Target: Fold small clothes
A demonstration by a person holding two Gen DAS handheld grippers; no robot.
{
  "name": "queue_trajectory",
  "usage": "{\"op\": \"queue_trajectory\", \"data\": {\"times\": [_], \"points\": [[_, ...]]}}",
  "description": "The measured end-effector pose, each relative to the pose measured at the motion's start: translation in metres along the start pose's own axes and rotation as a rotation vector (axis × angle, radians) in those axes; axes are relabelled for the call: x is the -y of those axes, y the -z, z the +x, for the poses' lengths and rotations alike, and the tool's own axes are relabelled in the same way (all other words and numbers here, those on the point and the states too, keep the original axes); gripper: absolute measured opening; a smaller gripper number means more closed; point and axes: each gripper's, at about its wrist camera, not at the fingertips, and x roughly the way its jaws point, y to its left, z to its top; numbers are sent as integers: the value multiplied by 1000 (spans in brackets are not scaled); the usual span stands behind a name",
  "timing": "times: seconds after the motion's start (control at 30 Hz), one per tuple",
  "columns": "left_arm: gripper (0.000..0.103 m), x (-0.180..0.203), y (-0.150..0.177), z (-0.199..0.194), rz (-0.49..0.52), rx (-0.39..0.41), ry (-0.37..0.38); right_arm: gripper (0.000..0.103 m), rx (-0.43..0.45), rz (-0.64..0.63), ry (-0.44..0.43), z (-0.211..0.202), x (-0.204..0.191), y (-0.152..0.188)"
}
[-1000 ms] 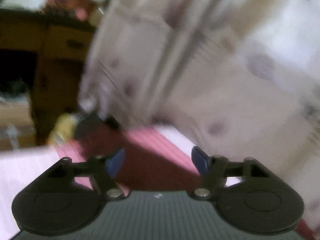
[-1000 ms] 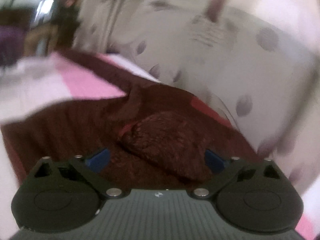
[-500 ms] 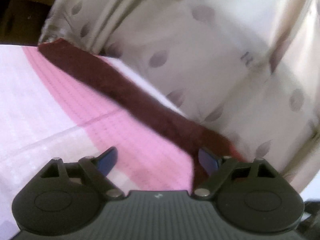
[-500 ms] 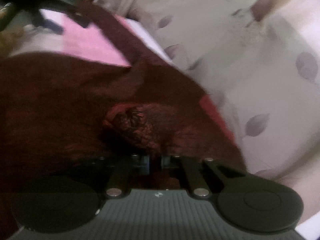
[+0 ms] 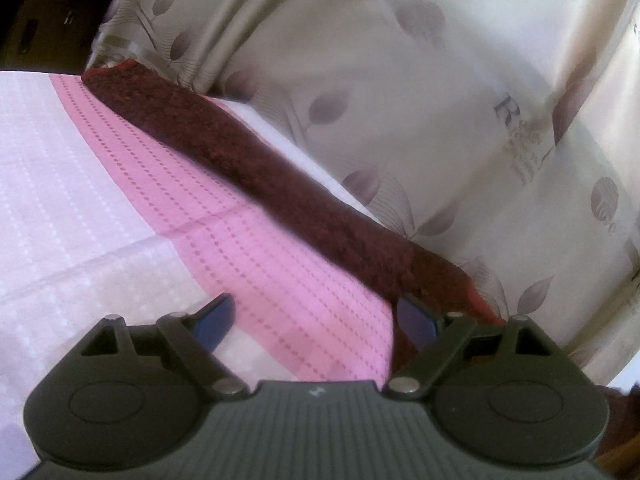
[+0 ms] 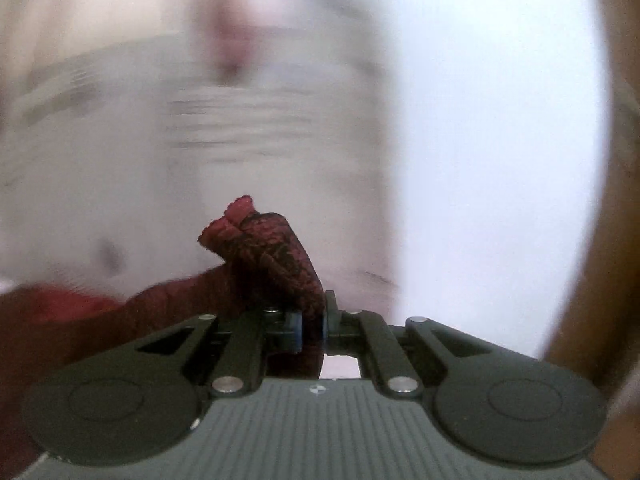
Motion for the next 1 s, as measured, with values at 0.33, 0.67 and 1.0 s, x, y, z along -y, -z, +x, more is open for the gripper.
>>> {"op": "queue_trajectory", "data": {"times": [0.33, 0.67, 1.0], "points": [[89, 1, 0, 0, 13, 0, -11, 9, -160, 470, 211, 57, 142, 100], [89, 4, 1, -1, 38, -5, -8, 56, -56, 725, 89, 22, 162, 130], [89, 22, 14, -75, 129, -61, 135, 70, -274, -108, -485, -148, -34, 177]]}}
